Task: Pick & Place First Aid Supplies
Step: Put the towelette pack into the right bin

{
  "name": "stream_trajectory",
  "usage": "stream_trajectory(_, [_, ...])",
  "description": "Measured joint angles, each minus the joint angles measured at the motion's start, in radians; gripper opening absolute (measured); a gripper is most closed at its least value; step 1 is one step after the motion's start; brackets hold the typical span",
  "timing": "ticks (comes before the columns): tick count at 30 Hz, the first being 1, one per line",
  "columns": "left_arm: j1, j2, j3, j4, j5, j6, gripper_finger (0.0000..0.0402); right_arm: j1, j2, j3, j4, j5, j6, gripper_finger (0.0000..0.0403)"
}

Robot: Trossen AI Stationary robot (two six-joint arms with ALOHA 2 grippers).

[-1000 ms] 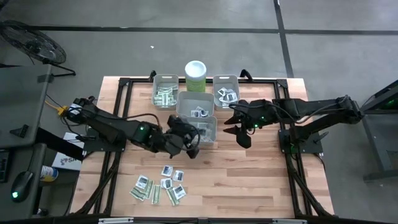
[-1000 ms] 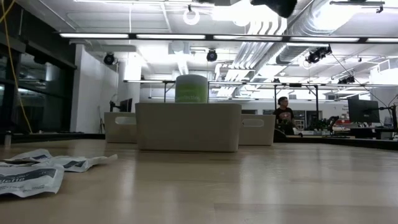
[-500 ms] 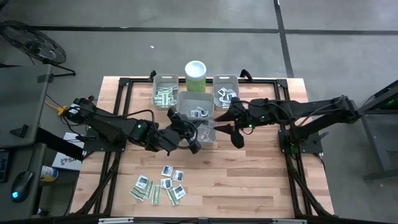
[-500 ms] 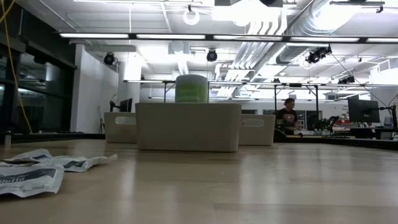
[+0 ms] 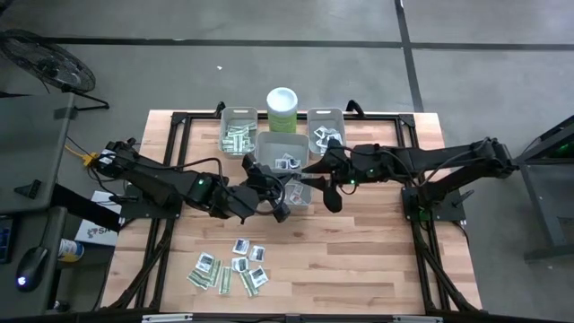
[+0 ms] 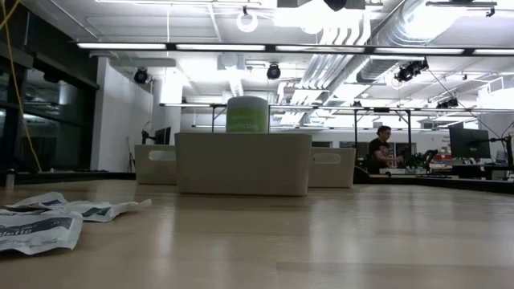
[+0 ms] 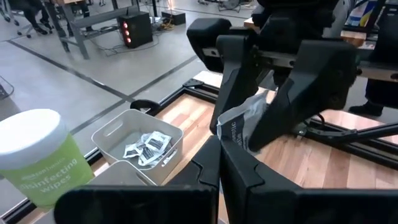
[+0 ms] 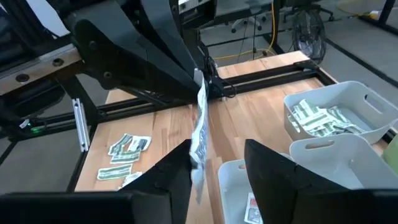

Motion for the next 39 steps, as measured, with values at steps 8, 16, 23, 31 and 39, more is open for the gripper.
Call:
stream_trajectory(8, [0.000, 0.000, 0.000, -0.001, 0.000, 0.000, 0.0000, 0.000, -0.013, 0.000, -0.002, 0.000, -0.012, 0.0069])
stream_trajectory(16, [0.000, 0.000, 0.000, -0.002, 0.000, 0.000, 0.0003, 0.000, -0.015, 0.000, -0.003, -0.032, -0.011, 0.0008])
stream_trajectory(23, [0.000, 0.000, 0.000, -0.001, -0.003, 0.038, 0.0024, -0.001, -0.015, 0.000, -0.008, -0.036, 0.014, 0.0003])
stream_trajectory(31, [-0.001, 0.000, 0.000, -0.001, -0.023, 0.085, 0.0112, -0.002, -0.015, 0.000, -0.014, -0.025, 0.016, 0.0002])
stream_trajectory(39, [-0.001, -0.047, -0.001, -0.069, -0.091, 0.115, 0.0195, -0.050, -0.048, 0.000, -0.130, -0.020, 0.056, 0.0001])
